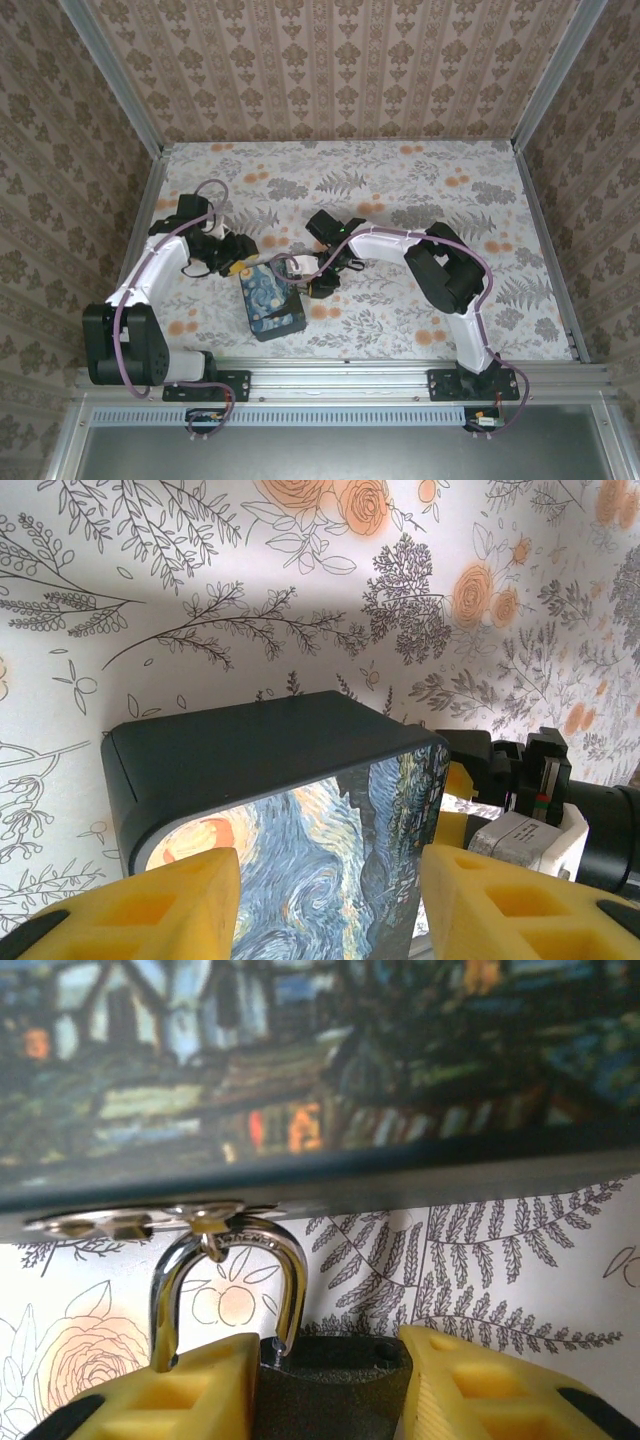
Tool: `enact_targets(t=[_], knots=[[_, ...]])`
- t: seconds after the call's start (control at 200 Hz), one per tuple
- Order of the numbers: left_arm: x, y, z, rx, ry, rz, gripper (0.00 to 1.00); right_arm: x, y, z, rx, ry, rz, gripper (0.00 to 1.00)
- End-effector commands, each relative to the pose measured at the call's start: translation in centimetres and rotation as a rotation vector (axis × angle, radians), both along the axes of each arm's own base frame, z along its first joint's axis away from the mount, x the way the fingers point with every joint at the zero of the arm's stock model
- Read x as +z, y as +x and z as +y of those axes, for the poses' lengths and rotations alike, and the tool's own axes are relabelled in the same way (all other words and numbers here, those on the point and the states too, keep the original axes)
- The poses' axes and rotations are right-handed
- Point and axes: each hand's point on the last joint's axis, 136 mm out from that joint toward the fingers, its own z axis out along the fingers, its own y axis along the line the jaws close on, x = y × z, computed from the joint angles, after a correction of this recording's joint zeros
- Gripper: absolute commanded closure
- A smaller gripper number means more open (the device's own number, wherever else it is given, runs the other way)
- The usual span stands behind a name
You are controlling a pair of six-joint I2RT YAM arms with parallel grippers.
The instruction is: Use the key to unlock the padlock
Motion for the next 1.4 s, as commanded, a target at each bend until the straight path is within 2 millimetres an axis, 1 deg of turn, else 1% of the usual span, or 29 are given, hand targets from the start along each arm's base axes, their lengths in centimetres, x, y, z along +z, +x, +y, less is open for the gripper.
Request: enact_targets(t=[0.0,0.11,0.175,0.215,0.34,0.485,0.61,0.71,0.815,0.905,1.065,1.13,1.16,1.245,1.36,1.395], knots=[[0.7,-0.1,-0.3,-0.017,-0.021,-0.023,0.49,-1.1,-0.2,-1.1,-0.005,-0.065,0.024,0.66],[0.4,-0.3,-0.8,-0.03,-0.011,-0.02,0.49,-0.4,0.5,-0.9,-0.066,-0.043,0.023,0.69],[0.1,-0.4,-1.0,-0.032,-0.009,-0.013,0.49,0.1,0.5,-1.1,-0.106,-0.042,0.036,0.7],[0.0,-0.4,-1.2,-0.033,-0.007,-0.013,0.49,0.5,1.3,-0.8,-0.14,-0.023,0.009,0.72],[-0.4,-0.3,-1.8,-0.03,-0.01,-0.011,0.49,1.0,2.1,-1.5,-0.257,-0.041,-0.015,0.74],[-0.6,-0.1,-2.6,-0.044,-0.006,-0.013,0.49,2.1,2.6,-2.2,-0.381,-0.036,-0.042,0.74],[-0.5,0.0,-3.3,-0.056,0.0,-0.023,0.49,3.5,3.1,-3.0,-0.481,-0.046,-0.071,0.74],[-0.6,0.3,-3.7,-0.061,0.001,-0.025,0.49,4.8,3.9,-3.7,-0.564,-0.049,-0.114,0.75],[-0.9,0.3,-4.1,-0.064,0.003,-0.025,0.49,6.1,4.3,-4.0,-0.633,-0.037,-0.132,0.76],[-1.0,0.2,-4.2,-0.064,0.0,-0.03,0.49,6.5,4.4,-4.0,-0.691,-0.03,-0.127,0.76],[-1.8,0.1,-4.2,-0.077,0.017,-0.022,0.49,5.9,4.8,-4.0,-0.777,-0.043,-0.15,0.8],[-2.2,0.0,-4.3,-0.09,0.035,-0.014,0.49,5.9,5.1,-4.2,-0.824,-0.06,-0.168,0.81],[-2.3,0.1,-4.2,-0.097,0.049,-0.015,0.49,6.1,5.3,-4.3,-0.847,-0.066,-0.18,0.83],[-2.4,0.3,-3.9,-0.099,0.071,-0.02,0.49,7.3,5.4,-4.5,-0.915,-0.062,-0.22,0.84],[-2.2,0.9,-3.9,-0.094,0.077,-0.038,0.49,10.2,5.1,-4.2,-0.956,0.002,-0.266,0.84],[-2.0,1.2,-4.0,-0.091,0.071,-0.044,0.49,11.1,5.2,-4.4,-0.978,0.02,-0.28,0.85]])
